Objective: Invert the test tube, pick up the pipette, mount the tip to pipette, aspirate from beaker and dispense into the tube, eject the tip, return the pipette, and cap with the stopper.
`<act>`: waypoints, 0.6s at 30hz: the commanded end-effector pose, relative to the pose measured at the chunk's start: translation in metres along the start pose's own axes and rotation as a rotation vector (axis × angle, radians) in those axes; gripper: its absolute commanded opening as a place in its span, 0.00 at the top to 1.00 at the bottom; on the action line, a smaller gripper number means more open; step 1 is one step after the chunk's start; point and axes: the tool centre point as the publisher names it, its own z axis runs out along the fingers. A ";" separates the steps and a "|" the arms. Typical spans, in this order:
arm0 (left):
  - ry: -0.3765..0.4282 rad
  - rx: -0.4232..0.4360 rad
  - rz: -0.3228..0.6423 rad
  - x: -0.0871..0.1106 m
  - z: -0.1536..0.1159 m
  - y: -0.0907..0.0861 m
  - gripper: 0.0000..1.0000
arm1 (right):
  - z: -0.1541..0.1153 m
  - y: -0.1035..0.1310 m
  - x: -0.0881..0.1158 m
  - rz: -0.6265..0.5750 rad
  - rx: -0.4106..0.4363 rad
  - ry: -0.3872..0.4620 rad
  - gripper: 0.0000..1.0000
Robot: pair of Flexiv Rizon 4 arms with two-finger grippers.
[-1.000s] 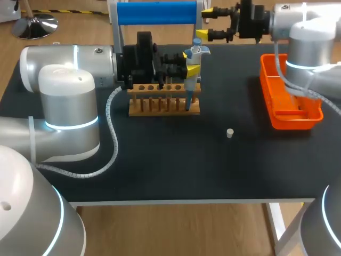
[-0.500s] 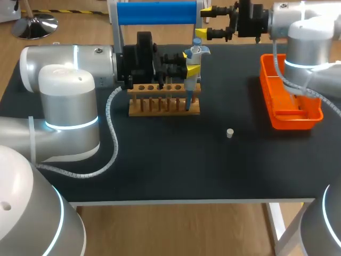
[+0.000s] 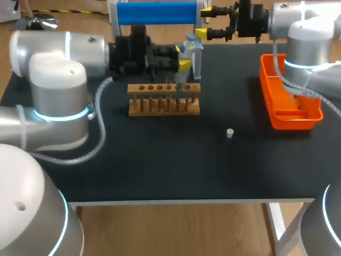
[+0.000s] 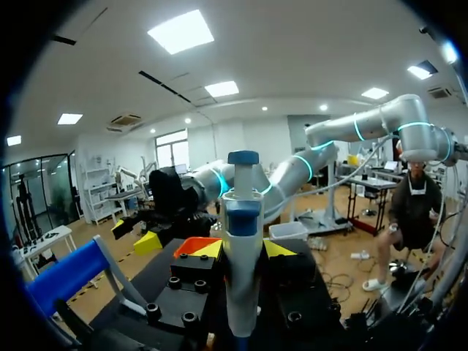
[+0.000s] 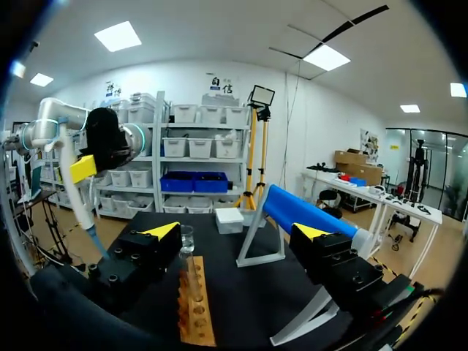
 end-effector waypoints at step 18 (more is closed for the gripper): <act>-0.270 -0.102 -0.230 -0.074 -0.135 0.040 1.00 | -0.001 0.000 0.000 0.001 0.001 0.003 0.00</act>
